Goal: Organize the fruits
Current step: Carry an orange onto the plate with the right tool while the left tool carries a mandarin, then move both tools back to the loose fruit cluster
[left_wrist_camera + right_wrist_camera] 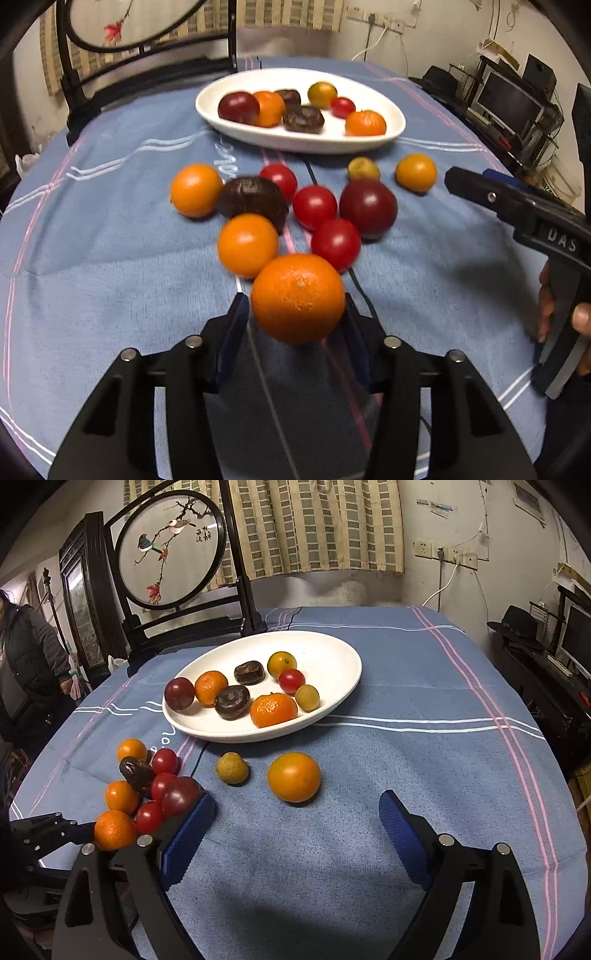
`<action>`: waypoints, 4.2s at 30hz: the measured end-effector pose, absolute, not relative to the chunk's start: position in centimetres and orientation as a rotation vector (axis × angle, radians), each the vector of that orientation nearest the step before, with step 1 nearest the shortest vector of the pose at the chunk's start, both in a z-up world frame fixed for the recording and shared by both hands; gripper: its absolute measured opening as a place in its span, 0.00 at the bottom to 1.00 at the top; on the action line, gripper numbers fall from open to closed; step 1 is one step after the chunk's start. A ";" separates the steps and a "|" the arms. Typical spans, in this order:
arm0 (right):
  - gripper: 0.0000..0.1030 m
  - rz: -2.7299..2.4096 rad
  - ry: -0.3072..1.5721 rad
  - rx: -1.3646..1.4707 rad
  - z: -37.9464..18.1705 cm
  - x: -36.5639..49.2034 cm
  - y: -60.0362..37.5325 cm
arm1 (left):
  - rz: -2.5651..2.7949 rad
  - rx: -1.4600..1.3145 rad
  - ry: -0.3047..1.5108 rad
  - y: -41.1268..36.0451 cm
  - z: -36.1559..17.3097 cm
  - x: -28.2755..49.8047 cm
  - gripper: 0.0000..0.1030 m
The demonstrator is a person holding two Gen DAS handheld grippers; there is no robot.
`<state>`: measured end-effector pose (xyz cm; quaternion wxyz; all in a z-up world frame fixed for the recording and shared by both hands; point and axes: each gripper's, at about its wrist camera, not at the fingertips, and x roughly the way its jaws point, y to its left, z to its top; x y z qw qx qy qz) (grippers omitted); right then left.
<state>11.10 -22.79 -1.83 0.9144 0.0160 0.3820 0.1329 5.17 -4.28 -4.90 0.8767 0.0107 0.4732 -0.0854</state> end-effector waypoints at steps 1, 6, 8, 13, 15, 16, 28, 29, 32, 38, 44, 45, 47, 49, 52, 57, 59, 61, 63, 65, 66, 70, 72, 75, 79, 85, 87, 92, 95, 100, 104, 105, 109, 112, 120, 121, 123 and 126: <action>0.89 0.277 0.785 0.033 -1.8 11.1 -22.8 | -0.179 0.030 0.984 -4.4 -4.8 5.2 0.43; 0.89 0.277 0.802 0.014 -2.3 11.3 -22.5 | -0.188 0.028 0.965 -4.0 -4.1 4.7 0.42; 0.89 0.274 0.823 0.010 -2.7 11.5 -22.5 | -0.186 0.023 0.954 -3.6 -3.5 4.5 0.42; 0.88 0.231 0.888 -0.098 -3.3 12.7 -21.1 | -0.175 0.018 0.920 -2.6 -2.4 4.5 0.42; 0.83 0.236 0.899 -0.124 -3.6 13.4 -20.4 | -0.173 0.009 0.914 -2.3 -2.2 4.6 0.42; 0.71 0.232 0.920 -0.141 -4.0 14.1 -19.9 | -0.171 0.006 0.914 -2.2 -2.1 4.6 0.42; 0.39 0.293 0.925 -0.090 -3.1 15.4 -19.7 | -0.214 -0.003 0.871 -1.4 -0.5 4.7 0.42; 0.39 0.305 0.908 -0.080 -2.4 15.1 -19.8 | -0.217 0.000 0.865 -1.4 -0.1 4.8 0.42; 0.39 0.322 0.850 -0.066 -0.5 14.9 -19.8 | -0.220 0.020 0.840 -1.7 1.3 6.0 0.42; 0.39 0.358 0.776 -0.066 1.3 17.1 -18.0 | -0.201 0.031 0.791 -3.4 3.6 11.6 0.42; 0.39 0.365 0.762 -0.072 0.2 20.2 -15.8 | -0.144 -0.014 0.829 -4.5 2.9 19.3 0.42; 0.39 0.361 0.765 -0.071 -0.1 20.7 -15.6 | -0.138 -0.010 0.832 -4.7 2.7 19.9 0.42; 0.39 0.362 0.774 -0.055 -0.5 21.7 -15.4 | -0.119 0.006 0.848 -5.2 2.1 21.8 0.42; 0.39 0.361 0.772 -0.046 -0.8 22.2 -15.3 | -0.113 0.022 0.857 -5.7 1.6 22.9 0.42; 0.43 0.372 0.785 -0.035 -1.4 22.6 -15.3 | -0.105 0.032 0.870 -6.2 0.7 24.1 0.42; 0.58 0.382 0.781 -0.008 -1.3 22.1 -16.0 | -0.126 -0.011 0.908 -6.4 -0.3 24.7 0.44; 0.61 0.385 0.774 -0.001 -0.9 21.7 -16.2 | -0.124 -0.014 0.879 -6.1 0.1 24.0 0.62; 0.67 0.376 0.769 -0.004 -0.7 21.5 -16.3 | -0.101 0.005 0.828 -5.8 1.0 22.6 0.67; 0.67 0.374 0.778 -0.010 -0.6 21.1 -16.5 | -0.103 0.013 0.788 -5.4 1.9 21.2 0.69; 0.69 0.374 0.781 0.001 -0.4 20.6 -16.9 | -0.117 -0.006 0.757 -4.7 2.8 19.6 0.73; 0.72 0.371 0.781 0.006 -0.3 20.4 -17.0 | -0.116 -0.015 0.744 -4.3 3.1 18.9 0.74; 0.72 0.368 0.773 0.020 0.0 18.7 -17.5 | -0.114 -0.064 0.708 -2.4 3.9 16.2 0.79; 0.73 0.366 0.769 0.028 -0.1 17.8 -17.8 | -0.109 -0.075 0.699 -1.6 3.9 14.9 0.80; 0.73 0.361 0.768 0.036 -0.2 16.4 -18.3 | -0.082 -0.072 0.693 -0.4 3.5 13.0 0.82; 0.75 0.366 0.779 0.070 -0.4 14.5 -19.1 | -0.057 -0.083 0.719 1.6 2.4 11.5 0.84; 0.76 0.396 0.806 0.055 -0.4 11.6 -18.8 | -0.002 -0.122 0.739 5.2 0.7 9.7 0.88; 0.79 0.415 0.827 0.049 -0.5 10.6 -18.6 | 0.021 -0.126 0.726 6.3 0.3 9.3 0.89; 0.81 0.467 0.860 -0.008 -0.8 8.0 -17.2 | 0.073 -0.168 0.774 8.4 -0.8 9.8 0.89; 0.81 0.503 0.884 -0.051 -1.3 7.0 -16.0 | 0.093 -0.151 0.782 8.3 -0.9 9.7 0.89; 0.81 0.474 0.905 -0.134 -2.2 7.2 -13.9 | 0.099 -0.096 0.785 7.4 -1.1 9.7 0.89; 0.81 0.439 0.908 -0.177 -2.3 8.9 -12.9 | 0.094 -0.086 0.808 7.2 -1.7 9.9 0.89; 0.81 0.445 0.915 -0.175 -2.0 9.2 -12.9 | 0.095 -0.084 0.812 7.2 -1.8 10.0 0.89; 0.81 0.407 0.856 -0.197 -0.4 9.1 -14.0 | 0.067 -0.104 0.816 7.2 -1.6 9.9 0.89; 0.79 0.385 0.867 -0.250 -0.9 9.0 -15.0 | 0.048 -0.090 0.808 6.7 -1.5 9.6 0.89; 0.67 0.395 0.958 -0.267 -4.1 10.8 -14.1 | 0.052 -0.063 0.815 6.4 -2.0 9.8 0.89; 0.67 0.399 0.959 -0.273 -4.2 11.0 -13.6 | 0.055 -0.065 0.819 6.5 -2.1 9.9 0.89; 0.64 0.409 0.958 -0.294 -4.5 11.9 -12.6 | 0.059 -0.082 0.831 6.9 -2.2 10.1 0.89; 0.40 0.466 0.961 -0.250 -4.5 12.7 -12.1 | 0.049 -0.114 0.842 7.3 -2.2 10.2 0.89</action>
